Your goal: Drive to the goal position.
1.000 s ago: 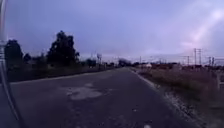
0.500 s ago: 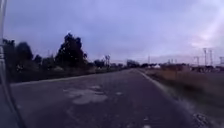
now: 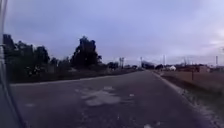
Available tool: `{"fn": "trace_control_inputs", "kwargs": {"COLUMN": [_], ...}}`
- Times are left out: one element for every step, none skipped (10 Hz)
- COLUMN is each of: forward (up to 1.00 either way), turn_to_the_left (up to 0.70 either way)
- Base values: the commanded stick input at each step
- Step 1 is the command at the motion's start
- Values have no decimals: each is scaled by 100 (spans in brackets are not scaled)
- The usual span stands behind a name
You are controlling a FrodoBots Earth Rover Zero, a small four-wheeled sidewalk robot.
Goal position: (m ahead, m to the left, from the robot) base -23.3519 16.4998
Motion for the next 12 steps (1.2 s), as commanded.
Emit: {"fn": "trace_control_inputs", "kwargs": {"forward": [0,0,0,0,0,0,0,0,0,0,0,0], "turn_to_the_left": [70,70,70,70,70,70,70,70,70,70,70,70]}}
